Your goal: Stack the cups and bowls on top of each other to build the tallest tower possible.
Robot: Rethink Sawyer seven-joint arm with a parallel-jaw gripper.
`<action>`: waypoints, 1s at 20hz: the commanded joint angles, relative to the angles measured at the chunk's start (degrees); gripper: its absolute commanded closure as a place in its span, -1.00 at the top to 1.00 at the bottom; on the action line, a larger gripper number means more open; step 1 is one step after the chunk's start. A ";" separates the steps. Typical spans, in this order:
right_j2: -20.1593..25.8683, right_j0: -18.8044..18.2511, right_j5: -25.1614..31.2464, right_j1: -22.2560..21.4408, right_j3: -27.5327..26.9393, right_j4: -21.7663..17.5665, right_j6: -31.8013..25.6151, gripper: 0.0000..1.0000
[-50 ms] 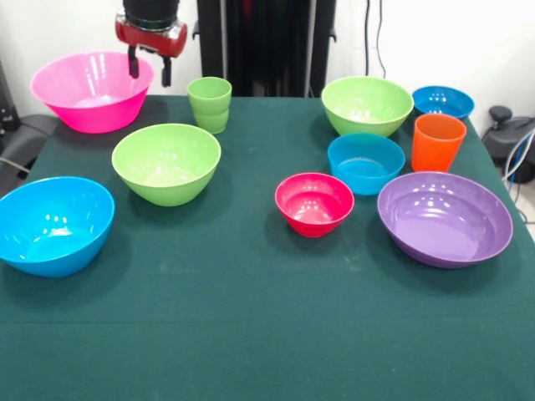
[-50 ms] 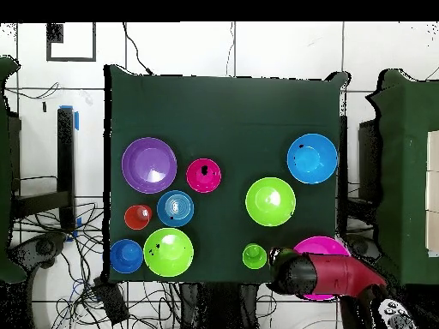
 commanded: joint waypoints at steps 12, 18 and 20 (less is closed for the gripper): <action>6.02 -2.00 -2.32 5.56 -1.95 -0.91 -1.35 1.00; 6.86 -2.89 -0.69 4.55 -1.89 -0.78 -2.77 1.00; 7.02 -3.09 -0.57 4.62 -1.96 -0.90 -2.95 1.00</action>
